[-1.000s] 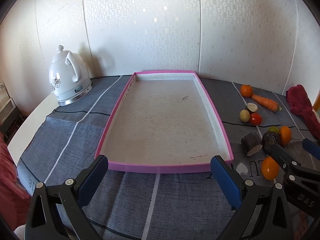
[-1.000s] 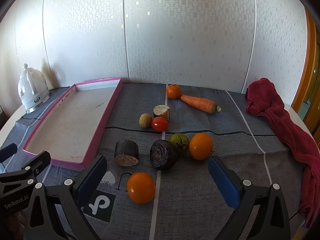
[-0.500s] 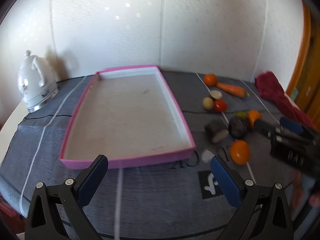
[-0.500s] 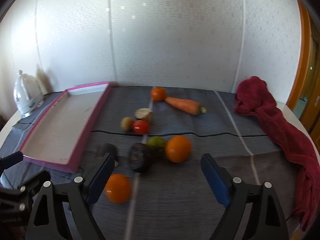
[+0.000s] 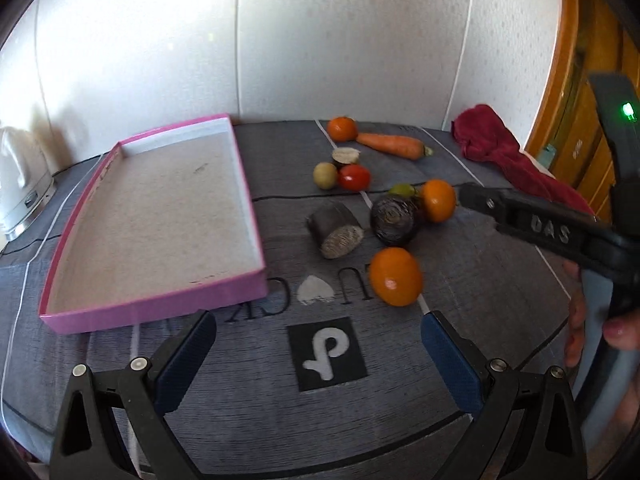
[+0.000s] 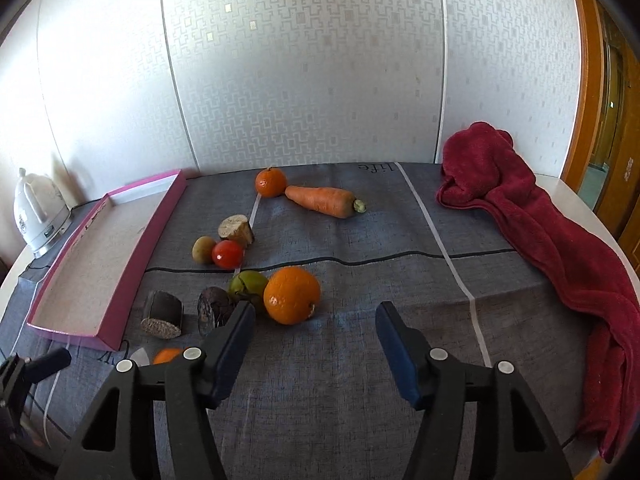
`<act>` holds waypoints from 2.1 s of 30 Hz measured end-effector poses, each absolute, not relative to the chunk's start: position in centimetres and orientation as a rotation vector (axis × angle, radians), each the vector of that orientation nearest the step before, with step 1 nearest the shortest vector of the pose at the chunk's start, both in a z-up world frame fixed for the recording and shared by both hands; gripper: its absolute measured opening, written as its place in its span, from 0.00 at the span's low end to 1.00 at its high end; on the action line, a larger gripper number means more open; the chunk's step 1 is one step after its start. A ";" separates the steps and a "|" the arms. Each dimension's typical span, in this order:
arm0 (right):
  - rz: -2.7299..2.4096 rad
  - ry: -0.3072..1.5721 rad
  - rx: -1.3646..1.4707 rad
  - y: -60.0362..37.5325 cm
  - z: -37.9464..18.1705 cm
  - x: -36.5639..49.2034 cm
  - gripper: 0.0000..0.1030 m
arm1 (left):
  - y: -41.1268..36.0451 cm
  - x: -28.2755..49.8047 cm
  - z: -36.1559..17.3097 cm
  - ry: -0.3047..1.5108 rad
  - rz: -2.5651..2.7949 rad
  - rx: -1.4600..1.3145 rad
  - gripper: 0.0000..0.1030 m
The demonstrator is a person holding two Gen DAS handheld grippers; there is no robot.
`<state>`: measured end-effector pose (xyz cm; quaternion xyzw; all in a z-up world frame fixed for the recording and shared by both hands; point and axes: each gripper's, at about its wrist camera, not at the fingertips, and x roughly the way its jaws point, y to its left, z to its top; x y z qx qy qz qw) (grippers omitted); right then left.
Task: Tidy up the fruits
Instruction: 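Grasp the tangerine with the left tool while the right tool grasps the large orange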
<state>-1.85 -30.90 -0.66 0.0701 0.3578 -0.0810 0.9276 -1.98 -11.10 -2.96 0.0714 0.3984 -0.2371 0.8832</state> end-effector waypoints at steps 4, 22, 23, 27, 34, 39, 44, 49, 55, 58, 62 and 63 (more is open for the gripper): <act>-0.106 0.773 0.267 -32.2 -1.6 -0.3 0.59 | -11.7 -2.0 -3.1 0.841 -0.516 0.136 1.00; -0.071 0.828 0.317 -32.1 -3.4 2.3 0.39 | -14.6 -0.7 -4.8 0.856 -0.542 0.185 0.78; -0.072 0.828 0.320 -32.2 -3.4 2.2 0.39 | -14.7 -0.6 -5.0 0.857 -0.542 0.192 0.77; -0.092 0.828 0.358 -32.9 -3.4 1.7 0.39 | -15.1 -0.7 -5.0 0.837 -0.567 0.206 0.71; -0.120 0.813 0.386 -33.6 -3.3 1.4 0.39 | -16.1 -0.7 -5.2 0.790 -0.583 0.240 0.52; -0.123 0.794 0.388 -33.8 -2.9 1.0 0.39 | -16.4 -1.3 -5.2 0.766 -0.617 0.257 0.36; -0.113 0.797 0.387 -33.6 -2.9 0.9 0.39 | -16.6 -1.5 -5.2 0.760 -0.622 0.262 0.36; -0.088 0.792 0.372 -33.1 -2.7 0.8 0.39 | -15.6 -1.5 -4.9 0.787 -0.644 0.204 0.35; -0.072 0.776 0.369 -32.7 -2.3 0.5 0.39 | -15.0 -2.0 -4.0 0.756 -0.670 0.176 0.35; -0.069 0.778 0.369 -32.6 -2.3 0.5 0.39 | -14.6 -2.0 -3.8 0.751 -0.670 0.169 0.35; -0.058 0.776 0.365 -32.2 -2.3 0.5 0.39 | -13.7 -2.1 -3.4 0.747 -0.663 0.151 0.35; -0.054 0.775 0.359 -32.1 -2.3 0.5 0.39 | -13.4 -2.1 -3.2 0.741 -0.660 0.148 0.35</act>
